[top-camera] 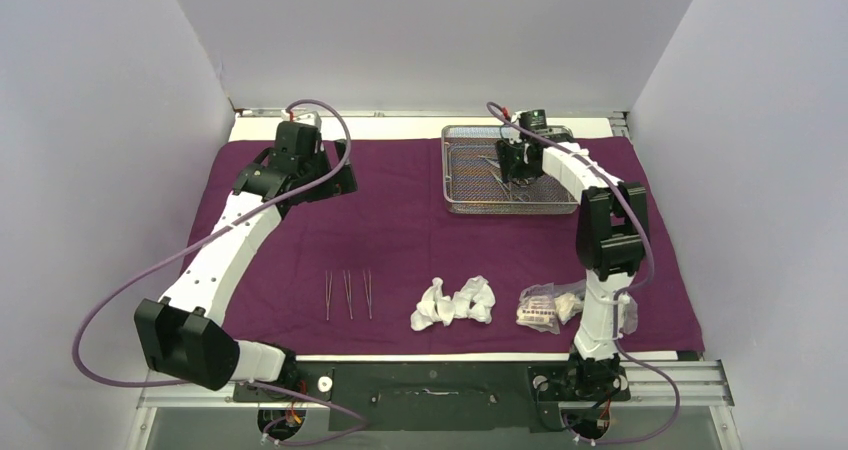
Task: Open and lay out the surgical kit
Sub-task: Pick up the medical item from the container.
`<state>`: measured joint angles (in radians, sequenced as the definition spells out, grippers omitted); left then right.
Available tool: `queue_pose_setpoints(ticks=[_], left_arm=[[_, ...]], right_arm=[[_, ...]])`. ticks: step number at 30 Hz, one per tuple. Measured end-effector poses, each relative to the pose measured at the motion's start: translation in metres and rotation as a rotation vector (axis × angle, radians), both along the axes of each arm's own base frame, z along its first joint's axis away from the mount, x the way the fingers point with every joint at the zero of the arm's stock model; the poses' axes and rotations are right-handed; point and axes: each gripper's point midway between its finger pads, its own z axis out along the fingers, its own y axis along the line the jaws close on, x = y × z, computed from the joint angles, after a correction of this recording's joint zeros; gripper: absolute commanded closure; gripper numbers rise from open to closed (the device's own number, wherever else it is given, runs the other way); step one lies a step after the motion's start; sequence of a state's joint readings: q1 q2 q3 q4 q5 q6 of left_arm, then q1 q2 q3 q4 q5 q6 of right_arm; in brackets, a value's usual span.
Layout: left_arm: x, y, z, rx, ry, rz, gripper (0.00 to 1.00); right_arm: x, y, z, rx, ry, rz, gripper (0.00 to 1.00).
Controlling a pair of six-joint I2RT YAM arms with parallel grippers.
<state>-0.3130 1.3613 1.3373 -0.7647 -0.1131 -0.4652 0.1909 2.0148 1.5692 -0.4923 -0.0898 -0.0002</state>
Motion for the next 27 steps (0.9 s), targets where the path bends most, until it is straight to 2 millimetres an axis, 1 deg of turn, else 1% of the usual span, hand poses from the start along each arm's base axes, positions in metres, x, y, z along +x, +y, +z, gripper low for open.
queue_pose_setpoints(ticks=[2, 4, 6, 8, 10, 18, 21, 27], left_arm=[[0.001, 0.0, -0.003, -0.017, 0.002, 0.003, 0.02], [0.001, -0.001, -0.008, -0.036, 0.011, 0.006, 0.02], [0.001, -0.001, -0.009, -0.05, 0.016, 0.007, 0.01], [0.002, -0.002, -0.008, -0.063, 0.014, 0.004, 0.02], [0.004, -0.002, -0.007, -0.076, 0.009, 0.002, 0.01], [0.007, -0.002, -0.005, -0.106, 0.005, -0.005, 0.01], [0.008, -0.002, -0.007, -0.111, 0.01, -0.007, 0.01], [0.01, 0.002, -0.009, -0.117, 0.018, 0.001, 0.01]], right_arm=[[0.001, 0.004, -0.008, 0.002, 0.033, 0.035, 0.48], [0.001, 0.007, -0.011, 0.01, 0.043, 0.059, 0.49], [-0.002, 0.009, -0.012, 0.018, 0.053, 0.072, 0.53], [-0.003, 0.011, -0.013, 0.02, 0.059, 0.08, 0.59], [-0.006, 0.012, -0.017, 0.015, 0.077, 0.089, 0.61], [-0.011, 0.014, -0.045, -0.012, 0.16, 0.119, 0.61], [-0.01, 0.015, -0.043, -0.014, 0.16, 0.127, 0.62], [-0.007, 0.017, -0.047, -0.02, 0.168, 0.141, 0.78]])
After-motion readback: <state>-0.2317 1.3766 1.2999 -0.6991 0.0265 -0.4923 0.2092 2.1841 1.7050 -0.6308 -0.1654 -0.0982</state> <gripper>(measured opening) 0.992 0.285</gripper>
